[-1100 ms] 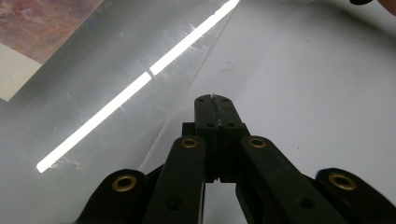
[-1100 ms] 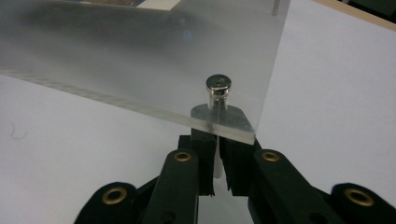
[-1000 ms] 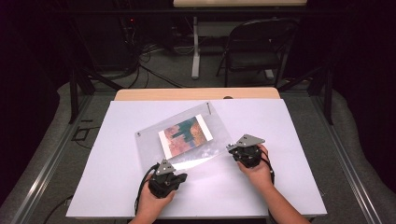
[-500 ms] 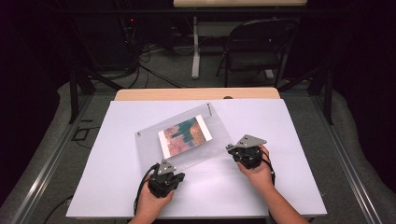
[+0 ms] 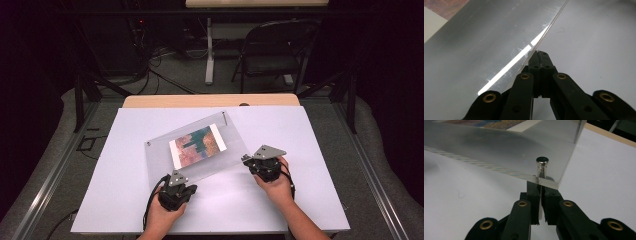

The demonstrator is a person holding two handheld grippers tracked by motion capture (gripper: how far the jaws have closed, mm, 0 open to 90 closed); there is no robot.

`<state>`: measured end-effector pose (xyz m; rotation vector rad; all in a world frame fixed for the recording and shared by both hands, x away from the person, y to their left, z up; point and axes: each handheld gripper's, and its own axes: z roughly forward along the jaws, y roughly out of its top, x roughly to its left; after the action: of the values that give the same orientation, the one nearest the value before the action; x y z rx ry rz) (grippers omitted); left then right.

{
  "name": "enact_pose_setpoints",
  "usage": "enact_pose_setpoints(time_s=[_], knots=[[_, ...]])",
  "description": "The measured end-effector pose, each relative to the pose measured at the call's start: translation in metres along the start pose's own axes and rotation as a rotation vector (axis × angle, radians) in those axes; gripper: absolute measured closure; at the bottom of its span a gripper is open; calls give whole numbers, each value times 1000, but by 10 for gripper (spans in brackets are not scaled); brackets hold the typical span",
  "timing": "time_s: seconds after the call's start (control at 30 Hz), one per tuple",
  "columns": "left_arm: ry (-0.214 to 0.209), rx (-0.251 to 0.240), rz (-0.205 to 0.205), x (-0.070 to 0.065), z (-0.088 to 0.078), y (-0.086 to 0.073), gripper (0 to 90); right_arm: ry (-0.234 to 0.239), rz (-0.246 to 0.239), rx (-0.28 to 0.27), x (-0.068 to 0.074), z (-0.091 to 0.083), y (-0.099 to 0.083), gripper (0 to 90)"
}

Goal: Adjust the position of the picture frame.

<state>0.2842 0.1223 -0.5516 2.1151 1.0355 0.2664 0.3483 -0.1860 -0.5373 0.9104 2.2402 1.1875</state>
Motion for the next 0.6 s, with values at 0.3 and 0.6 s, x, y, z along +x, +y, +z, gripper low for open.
enact_pose_setpoints(time_s=[0.3, 0.6], knots=[[12, -13, 1, -1, -4, 2, 900, 5, 1, -7, 2, -2, 0, 852], [14, -27, -15, 3, -5, 4, 900, 17, -1, -9, 5, -4, 1, 854]])
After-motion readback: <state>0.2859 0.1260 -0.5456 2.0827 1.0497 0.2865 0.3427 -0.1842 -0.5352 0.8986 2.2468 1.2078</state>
